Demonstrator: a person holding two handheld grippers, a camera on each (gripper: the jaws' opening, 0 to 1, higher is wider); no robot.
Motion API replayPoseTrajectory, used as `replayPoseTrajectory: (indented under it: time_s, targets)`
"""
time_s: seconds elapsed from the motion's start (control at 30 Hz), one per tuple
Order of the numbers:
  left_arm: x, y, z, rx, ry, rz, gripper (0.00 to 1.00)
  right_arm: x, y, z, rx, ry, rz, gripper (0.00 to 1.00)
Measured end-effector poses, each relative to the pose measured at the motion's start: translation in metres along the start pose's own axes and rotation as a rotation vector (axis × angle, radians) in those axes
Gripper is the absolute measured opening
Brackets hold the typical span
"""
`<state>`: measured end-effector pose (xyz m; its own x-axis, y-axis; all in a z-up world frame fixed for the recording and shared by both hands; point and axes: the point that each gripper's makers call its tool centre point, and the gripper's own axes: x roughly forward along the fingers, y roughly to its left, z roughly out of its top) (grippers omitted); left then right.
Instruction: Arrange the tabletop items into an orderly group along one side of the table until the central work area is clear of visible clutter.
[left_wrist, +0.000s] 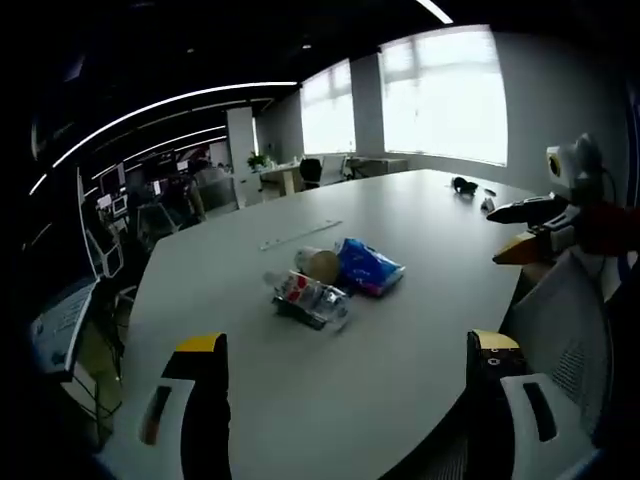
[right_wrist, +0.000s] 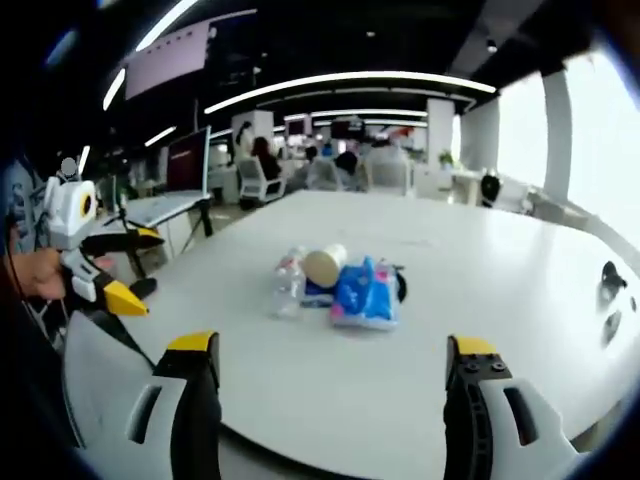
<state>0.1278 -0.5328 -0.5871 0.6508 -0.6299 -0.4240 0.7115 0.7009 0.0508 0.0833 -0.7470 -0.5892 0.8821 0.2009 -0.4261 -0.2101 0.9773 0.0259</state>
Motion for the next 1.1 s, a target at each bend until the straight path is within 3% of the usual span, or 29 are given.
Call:
replayPoseTrajectory:
  time_s: [0.5, 1.1]
  targets:
    - [-0.0007, -0.0005, -0.0078, -0.009, 0.033, 0.006, 0.99, 0.0011, -0.0014, 0.0016, 0.018, -0.007, 0.001, 0.89]
    - [0.0016, 0.0055, -0.0073, -0.047, 0.024, 0.017, 0.99, 0.006, -0.0061, 0.0075, 0.015, -0.003, 0.004, 0.9]
